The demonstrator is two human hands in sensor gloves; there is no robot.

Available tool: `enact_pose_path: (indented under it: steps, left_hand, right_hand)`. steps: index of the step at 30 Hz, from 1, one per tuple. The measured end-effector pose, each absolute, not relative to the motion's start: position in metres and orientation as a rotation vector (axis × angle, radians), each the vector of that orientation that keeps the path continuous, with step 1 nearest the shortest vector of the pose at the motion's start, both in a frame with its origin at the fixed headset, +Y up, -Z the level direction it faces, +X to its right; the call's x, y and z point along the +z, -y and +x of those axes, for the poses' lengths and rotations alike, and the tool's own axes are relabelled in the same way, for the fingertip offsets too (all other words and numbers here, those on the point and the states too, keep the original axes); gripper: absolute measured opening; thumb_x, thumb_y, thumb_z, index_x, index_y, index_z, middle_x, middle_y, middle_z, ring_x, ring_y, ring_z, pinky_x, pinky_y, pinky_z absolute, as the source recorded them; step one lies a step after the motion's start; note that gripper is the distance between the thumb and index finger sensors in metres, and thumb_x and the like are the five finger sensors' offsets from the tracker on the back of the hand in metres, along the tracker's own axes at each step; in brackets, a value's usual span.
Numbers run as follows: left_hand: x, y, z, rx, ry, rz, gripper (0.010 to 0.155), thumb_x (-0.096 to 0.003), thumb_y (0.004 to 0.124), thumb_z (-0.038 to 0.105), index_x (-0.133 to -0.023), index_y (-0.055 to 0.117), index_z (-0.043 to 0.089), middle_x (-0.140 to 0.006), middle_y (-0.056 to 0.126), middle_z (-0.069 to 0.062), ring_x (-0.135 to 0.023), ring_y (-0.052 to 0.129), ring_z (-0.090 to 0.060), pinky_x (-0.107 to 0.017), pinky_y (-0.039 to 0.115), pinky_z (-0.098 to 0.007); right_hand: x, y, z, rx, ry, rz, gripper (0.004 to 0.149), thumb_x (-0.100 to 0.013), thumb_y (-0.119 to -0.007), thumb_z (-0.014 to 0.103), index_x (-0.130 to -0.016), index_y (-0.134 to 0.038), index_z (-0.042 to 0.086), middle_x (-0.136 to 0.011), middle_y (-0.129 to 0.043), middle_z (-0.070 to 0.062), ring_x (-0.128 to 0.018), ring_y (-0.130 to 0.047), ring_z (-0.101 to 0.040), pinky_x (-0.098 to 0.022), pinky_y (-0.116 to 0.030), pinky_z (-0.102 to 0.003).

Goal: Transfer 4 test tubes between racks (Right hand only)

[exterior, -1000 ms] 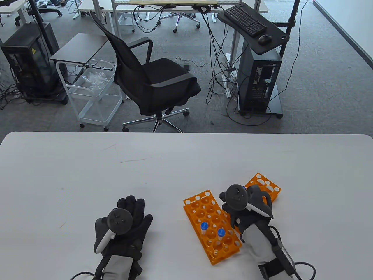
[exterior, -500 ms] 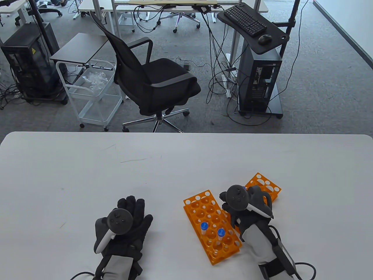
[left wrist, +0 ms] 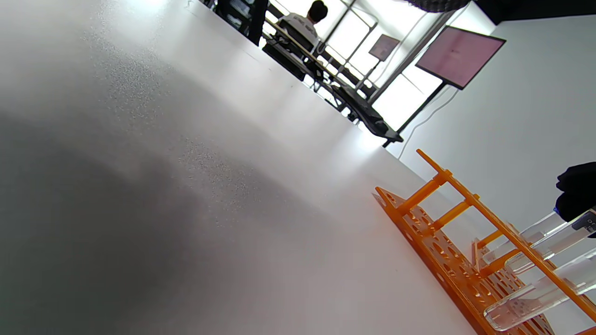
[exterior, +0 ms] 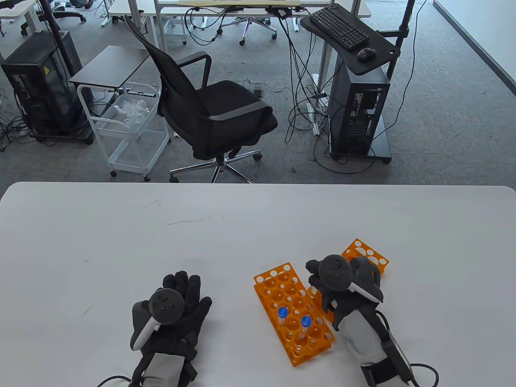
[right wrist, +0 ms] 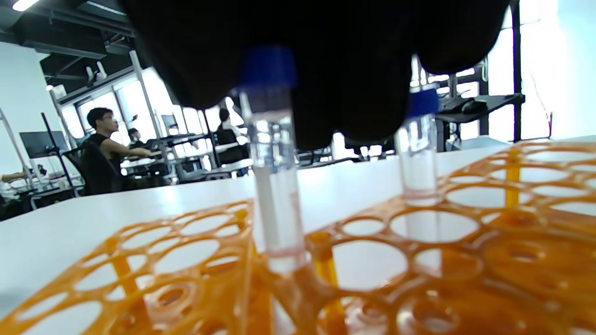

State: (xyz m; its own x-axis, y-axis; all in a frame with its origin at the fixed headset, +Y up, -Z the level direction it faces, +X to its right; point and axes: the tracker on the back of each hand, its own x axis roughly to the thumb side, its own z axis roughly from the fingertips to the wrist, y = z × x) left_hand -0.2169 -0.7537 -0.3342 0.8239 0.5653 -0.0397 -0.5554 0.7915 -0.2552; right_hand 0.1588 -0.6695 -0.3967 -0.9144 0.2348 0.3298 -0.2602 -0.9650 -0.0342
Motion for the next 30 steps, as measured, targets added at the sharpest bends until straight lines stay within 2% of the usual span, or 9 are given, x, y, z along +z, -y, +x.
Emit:
enact_pose_path:
  steps: [30]
  left_hand:
    - [-0.334, 0.754, -0.217, 0.602, 0.041, -0.262, 0.068, -0.0576, 0.046, 0.064, -0.114, 0.013, 0.042, -0.117, -0.007, 0.013, -0.104, -0.022, -0.011, -0.076, -0.014, -0.040]
  right_hand:
    - [-0.383, 0.645, 0.157, 2.771, 0.290, 0.533, 0.046, -0.045, -0.084, 0.030, -0.088, -0.085, 0.013, -0.080, -0.096, -0.015, -0.068, -0.092, -0.042, -0.055, -0.067, -0.063]
